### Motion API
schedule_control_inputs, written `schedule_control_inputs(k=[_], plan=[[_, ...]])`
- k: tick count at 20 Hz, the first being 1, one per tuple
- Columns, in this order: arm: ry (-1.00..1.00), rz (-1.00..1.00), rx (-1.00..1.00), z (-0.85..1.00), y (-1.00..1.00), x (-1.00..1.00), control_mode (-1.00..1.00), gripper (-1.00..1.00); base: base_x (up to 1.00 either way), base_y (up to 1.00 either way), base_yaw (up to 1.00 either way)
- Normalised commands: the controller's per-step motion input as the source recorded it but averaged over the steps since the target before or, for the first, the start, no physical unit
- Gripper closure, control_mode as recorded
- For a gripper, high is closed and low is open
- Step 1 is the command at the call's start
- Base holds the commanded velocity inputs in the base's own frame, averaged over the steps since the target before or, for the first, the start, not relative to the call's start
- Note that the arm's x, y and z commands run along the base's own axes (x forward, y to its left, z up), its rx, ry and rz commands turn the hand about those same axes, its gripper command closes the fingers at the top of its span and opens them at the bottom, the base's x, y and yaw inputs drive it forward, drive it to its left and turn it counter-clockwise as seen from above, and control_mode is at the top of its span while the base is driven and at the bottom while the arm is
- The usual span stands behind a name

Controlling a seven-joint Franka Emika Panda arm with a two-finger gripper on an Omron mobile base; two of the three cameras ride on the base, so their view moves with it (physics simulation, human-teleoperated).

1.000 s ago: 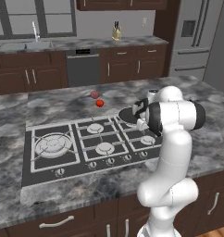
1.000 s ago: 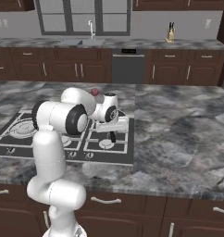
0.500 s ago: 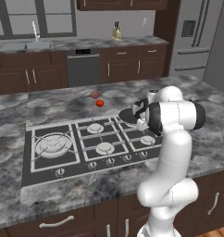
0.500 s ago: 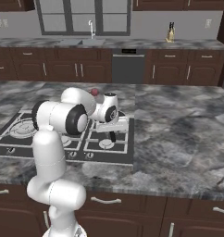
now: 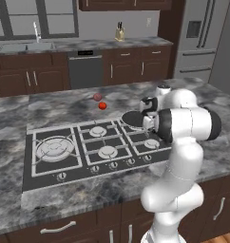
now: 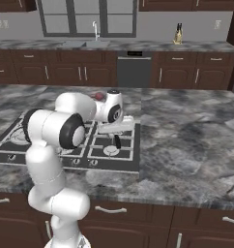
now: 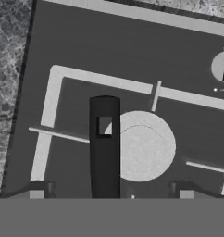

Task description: Place the pan on the rear right burner on the stove. Then place the tomato and the onion in the pan and turn on the rear right burner.

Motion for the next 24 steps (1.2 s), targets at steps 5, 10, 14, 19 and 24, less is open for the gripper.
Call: schedule_control_inputs(k=[5, 10, 14, 19, 24], plan=[[-0.17, 0.01, 0.0, 0.56, 0.0, -0.91, -1.0, -1.0, 0.0, 0.0, 0.0], [-0.09, 0.0, -0.06, 0.17, 0.1, -0.74, -1.0, -1.0, 0.0, 0.0, 0.0], [0.02, -0.14, -0.06, 0.61, 0.31, -0.16, -1.0, -1.0, 0.0, 0.0, 0.0], [0.06, -0.48, 0.02, 0.5, 0.15, 0.21, -1.0, -1.0, 0.0, 0.0, 0.0], [0.1, -0.5, 0.21, 0.27, -0.16, -0.02, -1.0, -1.0, 0.0, 0.0, 0.0]])
